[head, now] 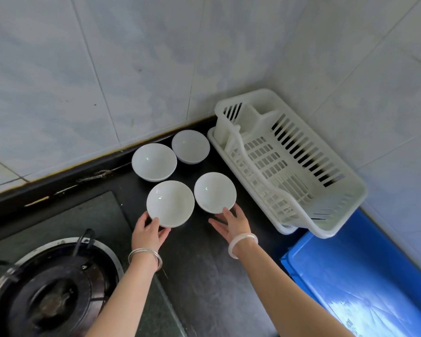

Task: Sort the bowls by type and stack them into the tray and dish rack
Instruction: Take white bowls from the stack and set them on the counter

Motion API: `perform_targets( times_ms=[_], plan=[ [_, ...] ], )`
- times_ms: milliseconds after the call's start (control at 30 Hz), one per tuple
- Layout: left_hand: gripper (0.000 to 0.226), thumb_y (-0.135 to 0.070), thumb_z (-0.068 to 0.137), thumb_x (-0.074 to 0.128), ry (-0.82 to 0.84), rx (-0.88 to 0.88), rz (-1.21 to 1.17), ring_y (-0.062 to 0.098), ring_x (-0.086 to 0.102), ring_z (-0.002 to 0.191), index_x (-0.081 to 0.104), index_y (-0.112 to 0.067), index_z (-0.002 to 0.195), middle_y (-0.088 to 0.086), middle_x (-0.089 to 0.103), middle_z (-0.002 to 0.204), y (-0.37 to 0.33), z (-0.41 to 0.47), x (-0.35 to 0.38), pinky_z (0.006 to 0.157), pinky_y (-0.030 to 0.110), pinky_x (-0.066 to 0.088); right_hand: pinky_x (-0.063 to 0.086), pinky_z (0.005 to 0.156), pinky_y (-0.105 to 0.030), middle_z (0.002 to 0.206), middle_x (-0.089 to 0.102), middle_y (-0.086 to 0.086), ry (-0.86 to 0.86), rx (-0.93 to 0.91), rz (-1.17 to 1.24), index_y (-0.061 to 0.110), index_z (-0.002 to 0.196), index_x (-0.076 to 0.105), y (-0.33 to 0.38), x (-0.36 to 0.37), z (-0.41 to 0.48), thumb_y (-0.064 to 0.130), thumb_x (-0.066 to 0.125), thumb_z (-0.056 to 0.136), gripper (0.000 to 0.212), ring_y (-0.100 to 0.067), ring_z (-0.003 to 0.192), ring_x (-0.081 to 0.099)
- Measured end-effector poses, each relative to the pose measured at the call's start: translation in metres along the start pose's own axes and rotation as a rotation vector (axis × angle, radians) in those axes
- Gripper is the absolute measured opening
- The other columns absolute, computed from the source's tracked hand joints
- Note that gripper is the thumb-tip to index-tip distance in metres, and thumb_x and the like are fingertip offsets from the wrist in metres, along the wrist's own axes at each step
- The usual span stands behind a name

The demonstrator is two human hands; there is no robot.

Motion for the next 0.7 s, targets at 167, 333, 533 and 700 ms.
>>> perform_targets(
  times_ms=[167,333,533,700],
  plan=[
    [0.04,-0.003,0.09,0.05,-0.013,0.001,-0.052,0.035,0.057,0.113,0.049,-0.016,0.128,0.01,0.054,0.127,-0.002,0.001,0.009,0.079,0.034,0.052,0.058,0.072,-0.03,0.119,0.06,-0.02,0.015,-0.051,0.12,0.017,0.138,0.041,0.005,0.011,0.003,0.003,0.053,0.091,0.051,-0.028,0.092,0.067],
    [0.04,-0.003,0.09,0.05,-0.021,-0.015,-0.066,0.035,0.056,0.115,0.049,-0.016,0.128,0.011,0.053,0.13,0.0,0.003,0.012,0.083,0.038,0.053,0.056,0.076,-0.03,0.122,0.059,-0.022,0.002,-0.056,0.103,0.015,0.138,0.042,0.016,0.024,0.01,0.001,0.052,0.091,0.049,-0.03,0.096,0.066],
    [0.038,-0.003,0.09,0.051,-0.031,-0.007,-0.076,0.034,0.057,0.113,0.051,-0.016,0.126,0.004,0.054,0.118,0.0,0.002,0.013,0.078,0.035,0.053,0.057,0.069,-0.028,0.126,0.058,-0.019,-0.008,-0.033,0.087,0.018,0.138,0.042,0.02,0.032,0.014,0.002,0.054,0.091,0.051,-0.029,0.098,0.065],
    [0.038,-0.004,0.09,0.051,-0.039,-0.009,-0.065,0.034,0.058,0.112,0.051,-0.018,0.126,0.003,0.053,0.119,0.001,0.002,0.014,0.081,0.036,0.054,0.057,0.061,-0.028,0.118,0.064,-0.015,-0.033,-0.002,-0.006,0.023,0.139,0.04,0.024,0.035,0.015,0.008,0.056,0.091,0.052,-0.019,0.076,0.068]
  ],
)
Point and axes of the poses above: each hand's wrist, its own z-axis towards the middle knuckle, its own x-axis out of the palm, y = z × x, the point moved 2 cm from there along z, towards the middle knuckle
